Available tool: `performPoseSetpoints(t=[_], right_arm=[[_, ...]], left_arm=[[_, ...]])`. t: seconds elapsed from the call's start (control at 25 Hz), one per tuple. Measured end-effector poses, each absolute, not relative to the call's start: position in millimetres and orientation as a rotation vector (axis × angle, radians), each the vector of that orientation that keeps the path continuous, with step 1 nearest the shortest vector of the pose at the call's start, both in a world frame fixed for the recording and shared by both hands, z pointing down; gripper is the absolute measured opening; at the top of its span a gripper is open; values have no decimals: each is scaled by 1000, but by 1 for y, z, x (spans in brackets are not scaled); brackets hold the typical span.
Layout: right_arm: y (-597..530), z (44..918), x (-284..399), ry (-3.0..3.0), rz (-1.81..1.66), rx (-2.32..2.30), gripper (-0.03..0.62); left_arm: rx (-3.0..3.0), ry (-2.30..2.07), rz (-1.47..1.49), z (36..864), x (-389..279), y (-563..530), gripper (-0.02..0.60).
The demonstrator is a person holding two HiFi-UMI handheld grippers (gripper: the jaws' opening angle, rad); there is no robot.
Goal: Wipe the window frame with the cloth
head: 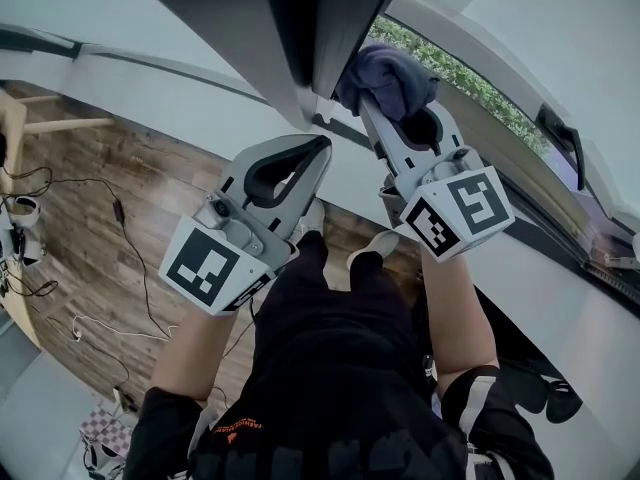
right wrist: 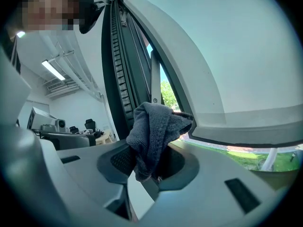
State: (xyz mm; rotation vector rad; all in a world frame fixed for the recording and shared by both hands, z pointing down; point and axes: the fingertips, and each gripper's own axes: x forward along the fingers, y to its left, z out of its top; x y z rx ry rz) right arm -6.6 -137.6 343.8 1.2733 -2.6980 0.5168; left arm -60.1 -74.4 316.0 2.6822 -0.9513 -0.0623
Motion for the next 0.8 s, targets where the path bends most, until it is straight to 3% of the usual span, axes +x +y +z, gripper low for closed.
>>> performPoseSetpoints(t=[0.8], right_arm=[[-139, 396, -12, -2504, 553, 1331, 112]], left_arm=[[2642, -934, -69, 342, -68, -74, 20]])
